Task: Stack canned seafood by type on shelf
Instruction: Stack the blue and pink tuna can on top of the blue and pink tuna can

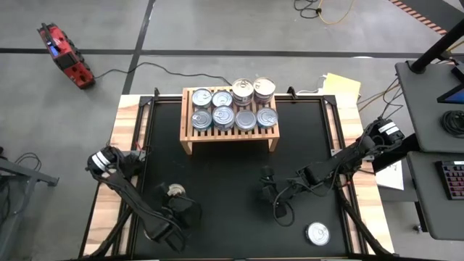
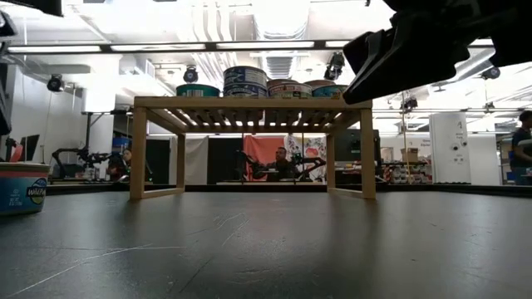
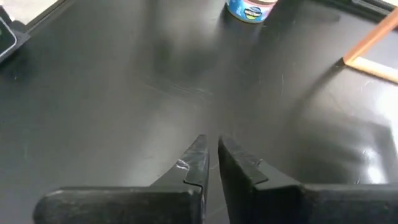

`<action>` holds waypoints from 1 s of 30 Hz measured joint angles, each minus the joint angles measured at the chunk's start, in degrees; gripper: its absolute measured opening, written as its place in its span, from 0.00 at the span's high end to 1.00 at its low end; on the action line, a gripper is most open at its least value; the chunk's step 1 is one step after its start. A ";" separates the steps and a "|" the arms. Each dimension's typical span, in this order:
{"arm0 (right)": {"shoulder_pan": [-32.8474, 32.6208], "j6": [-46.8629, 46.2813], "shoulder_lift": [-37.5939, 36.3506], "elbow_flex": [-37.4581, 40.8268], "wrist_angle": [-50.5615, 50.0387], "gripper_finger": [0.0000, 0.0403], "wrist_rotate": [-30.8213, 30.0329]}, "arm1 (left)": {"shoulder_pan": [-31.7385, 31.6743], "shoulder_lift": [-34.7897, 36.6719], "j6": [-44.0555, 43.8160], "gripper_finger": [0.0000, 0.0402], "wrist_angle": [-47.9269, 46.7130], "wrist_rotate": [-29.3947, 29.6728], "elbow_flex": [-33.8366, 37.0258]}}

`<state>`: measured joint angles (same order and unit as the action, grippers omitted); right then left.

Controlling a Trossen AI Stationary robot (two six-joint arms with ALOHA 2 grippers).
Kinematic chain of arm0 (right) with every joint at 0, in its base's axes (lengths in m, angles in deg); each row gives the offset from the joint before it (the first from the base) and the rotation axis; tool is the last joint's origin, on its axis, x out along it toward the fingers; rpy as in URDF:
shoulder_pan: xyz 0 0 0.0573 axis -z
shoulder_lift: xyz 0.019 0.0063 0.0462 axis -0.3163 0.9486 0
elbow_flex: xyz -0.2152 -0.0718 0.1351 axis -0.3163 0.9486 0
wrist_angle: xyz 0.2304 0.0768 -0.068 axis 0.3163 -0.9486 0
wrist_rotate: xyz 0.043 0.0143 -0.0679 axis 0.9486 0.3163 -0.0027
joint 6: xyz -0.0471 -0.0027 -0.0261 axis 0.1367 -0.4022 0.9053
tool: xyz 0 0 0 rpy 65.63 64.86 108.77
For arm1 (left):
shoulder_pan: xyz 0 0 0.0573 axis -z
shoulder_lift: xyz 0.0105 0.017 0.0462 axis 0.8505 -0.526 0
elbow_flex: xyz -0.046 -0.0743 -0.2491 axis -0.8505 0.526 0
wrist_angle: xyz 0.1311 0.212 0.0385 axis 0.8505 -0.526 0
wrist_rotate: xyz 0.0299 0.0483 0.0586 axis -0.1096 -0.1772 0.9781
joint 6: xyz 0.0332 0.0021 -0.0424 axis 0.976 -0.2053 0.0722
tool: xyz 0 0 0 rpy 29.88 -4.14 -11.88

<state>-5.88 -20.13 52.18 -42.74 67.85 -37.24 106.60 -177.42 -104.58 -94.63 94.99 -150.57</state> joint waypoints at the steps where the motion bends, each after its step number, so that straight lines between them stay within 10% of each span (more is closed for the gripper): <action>1: 0.09 0.48 0.00 0.00 0.06 0.94 -0.02 | 0.00 0.62 0.26 1.00 1.23 0.01 0.77; 17: 0.37 2.47 0.00 0.06 0.53 0.97 0.00 | 0.15 21.39 2.52 1.00 24.36 1.15 22.37; 30: 0.51 2.49 0.00 0.13 0.68 0.97 0.00 | -0.05 17.25 0.91 1.00 25.93 1.15 23.51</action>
<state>-5.36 -17.64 52.18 -42.61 68.53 -37.24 106.55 -160.17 -103.68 -68.71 96.15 -127.05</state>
